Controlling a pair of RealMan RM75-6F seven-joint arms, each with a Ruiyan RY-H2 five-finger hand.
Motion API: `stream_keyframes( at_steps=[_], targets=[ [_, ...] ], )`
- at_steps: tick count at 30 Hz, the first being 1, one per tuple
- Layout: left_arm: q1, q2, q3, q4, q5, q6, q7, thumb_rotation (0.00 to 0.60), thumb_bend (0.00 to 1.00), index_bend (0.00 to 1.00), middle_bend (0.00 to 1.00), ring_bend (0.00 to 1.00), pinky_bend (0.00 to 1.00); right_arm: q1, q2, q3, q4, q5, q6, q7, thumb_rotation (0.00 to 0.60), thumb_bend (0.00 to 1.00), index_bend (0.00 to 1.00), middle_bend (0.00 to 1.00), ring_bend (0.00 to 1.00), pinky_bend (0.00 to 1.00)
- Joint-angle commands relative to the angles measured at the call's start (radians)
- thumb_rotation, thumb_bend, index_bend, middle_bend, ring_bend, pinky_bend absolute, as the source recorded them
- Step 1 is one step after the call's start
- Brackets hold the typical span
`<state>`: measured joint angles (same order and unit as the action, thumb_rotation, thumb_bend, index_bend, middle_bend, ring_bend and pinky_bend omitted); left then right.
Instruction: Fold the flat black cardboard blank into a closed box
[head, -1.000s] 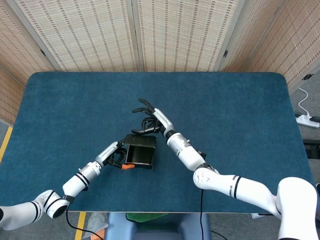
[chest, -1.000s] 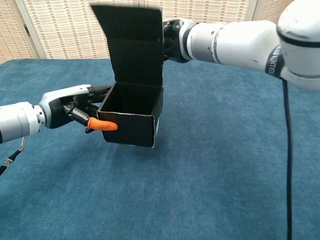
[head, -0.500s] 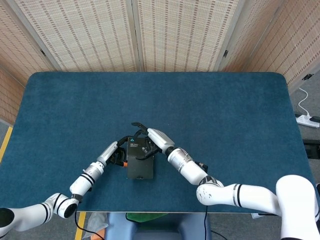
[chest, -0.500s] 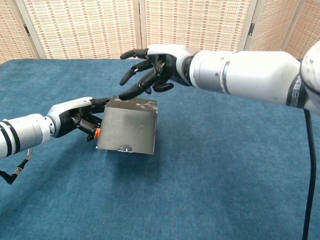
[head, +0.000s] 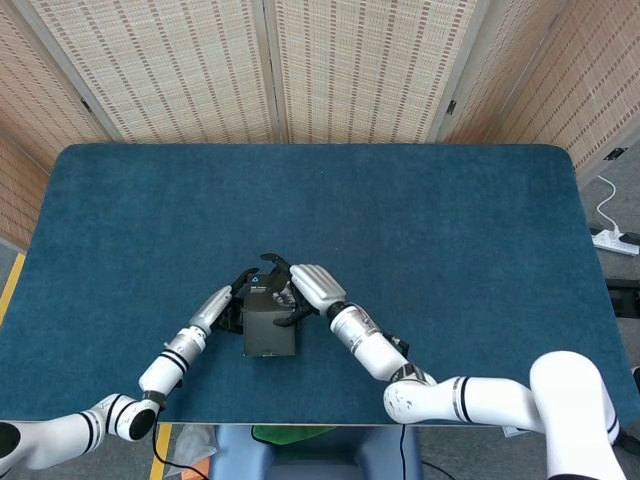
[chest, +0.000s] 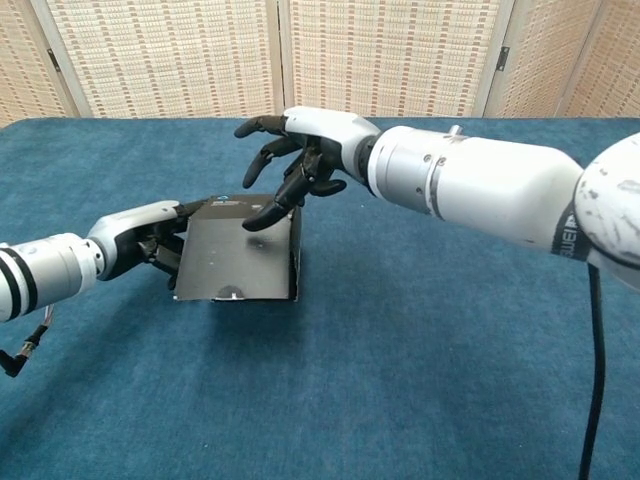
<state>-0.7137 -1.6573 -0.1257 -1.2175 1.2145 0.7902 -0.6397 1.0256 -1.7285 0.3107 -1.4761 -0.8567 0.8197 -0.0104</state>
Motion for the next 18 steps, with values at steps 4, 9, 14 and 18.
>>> stream_keyframes(
  at_steps=[4, 9, 14, 18],
  targets=[
    [0.025, 0.082, -0.002, -0.144, -0.108, 0.015, 0.240, 0.600, 0.23, 0.00, 0.10, 0.69, 0.71, 0.007, -0.036, -0.003, 0.007, 0.003, 0.036, -0.055, 0.600, 0.00, 0.12, 0.30, 0.70, 1.00],
    [0.036, 0.139, 0.014, -0.219, -0.173, 0.047, 0.420, 0.600, 0.23, 0.00, 0.09, 0.69, 0.72, 0.002, -0.049, -0.008, 0.003, 0.008, 0.056, -0.092, 0.600, 0.00, 0.12, 0.30, 0.71, 1.00],
    [0.043, 0.186, 0.021, -0.267, -0.221, 0.067, 0.532, 0.600, 0.23, 0.00, 0.07, 0.69, 0.72, -0.003, -0.061, -0.033, 0.014, -0.040, 0.098, -0.151, 0.600, 0.00, 0.14, 0.30, 0.71, 1.00],
    [0.055, 0.231, 0.010, -0.311, -0.217, 0.065, 0.530, 0.600, 0.23, 0.00, 0.07, 0.69, 0.72, -0.008, -0.100, -0.081, 0.089, -0.149, 0.153, -0.202, 0.600, 0.00, 0.15, 0.30, 0.71, 1.00]
  ],
)
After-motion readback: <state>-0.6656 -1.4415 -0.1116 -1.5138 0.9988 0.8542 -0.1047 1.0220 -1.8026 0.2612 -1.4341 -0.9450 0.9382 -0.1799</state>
